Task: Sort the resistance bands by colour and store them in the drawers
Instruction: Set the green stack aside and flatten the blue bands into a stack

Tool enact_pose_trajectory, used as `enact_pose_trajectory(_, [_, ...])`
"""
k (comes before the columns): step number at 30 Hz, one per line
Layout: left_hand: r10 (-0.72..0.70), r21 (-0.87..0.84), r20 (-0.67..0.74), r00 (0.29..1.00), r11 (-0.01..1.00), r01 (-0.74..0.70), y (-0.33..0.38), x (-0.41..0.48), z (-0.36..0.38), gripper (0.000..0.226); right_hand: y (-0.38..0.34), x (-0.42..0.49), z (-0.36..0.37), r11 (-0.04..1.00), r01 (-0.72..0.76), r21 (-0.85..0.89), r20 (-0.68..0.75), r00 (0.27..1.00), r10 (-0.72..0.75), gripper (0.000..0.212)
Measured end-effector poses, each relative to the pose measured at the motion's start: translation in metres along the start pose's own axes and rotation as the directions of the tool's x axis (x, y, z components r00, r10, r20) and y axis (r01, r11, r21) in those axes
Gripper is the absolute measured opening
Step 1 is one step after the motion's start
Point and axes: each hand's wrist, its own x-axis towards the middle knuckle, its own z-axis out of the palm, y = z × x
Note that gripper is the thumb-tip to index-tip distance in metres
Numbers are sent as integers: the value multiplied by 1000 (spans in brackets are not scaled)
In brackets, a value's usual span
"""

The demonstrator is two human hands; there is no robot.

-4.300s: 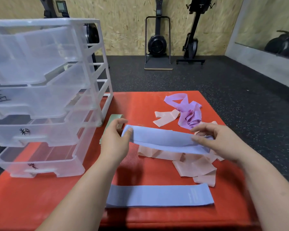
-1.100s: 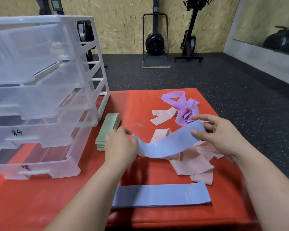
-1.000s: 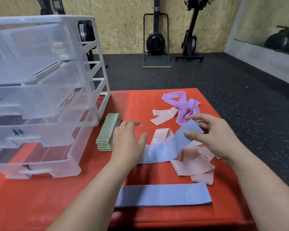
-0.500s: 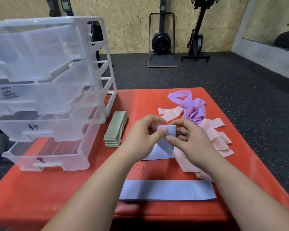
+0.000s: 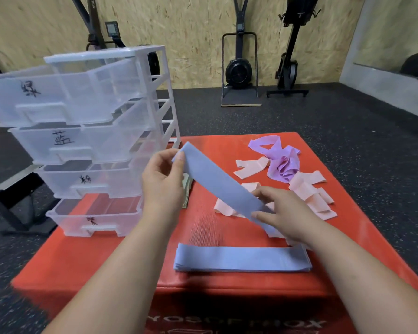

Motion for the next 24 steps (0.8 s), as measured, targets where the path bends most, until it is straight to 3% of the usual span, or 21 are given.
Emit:
enact_pose_trajectory(5, [-176, 59, -42, 983, 982, 179, -12, -5, -38, 8, 13, -25, -33, 997, -73, -19, 36, 997, 74, 33])
enact_pose_trajectory(10, [-399, 283, 135, 907, 893, 351, -19, -26, -64, 8, 20, -62, -47, 961, -177, 212, 1, 983, 181, 34])
enact_pose_trajectory(13, [-469, 394, 183, 864, 840, 372, -27, -41, -74, 5, 26, -77, -41, 945, -224, 239, -61, 968, 245, 34])
enact_pose_trajectory(16, [-463, 524, 204, 862, 796, 304, -32, -57, -76, 8, 34, -86, -27, 939, -269, 215, -134, 944, 301, 34])
enact_pose_trajectory(19, [-392, 674, 276, 878, 730, 115, -37, -68, -79, 24, 38, -90, -16, 959, -280, 49, -209, 936, 284, 32])
enact_pose_trajectory(24, [-320, 759, 386, 865, 643, -101, -42, -76, -84, 37, 34, -99, 4, 967, -250, -46, -249, 940, 232, 32])
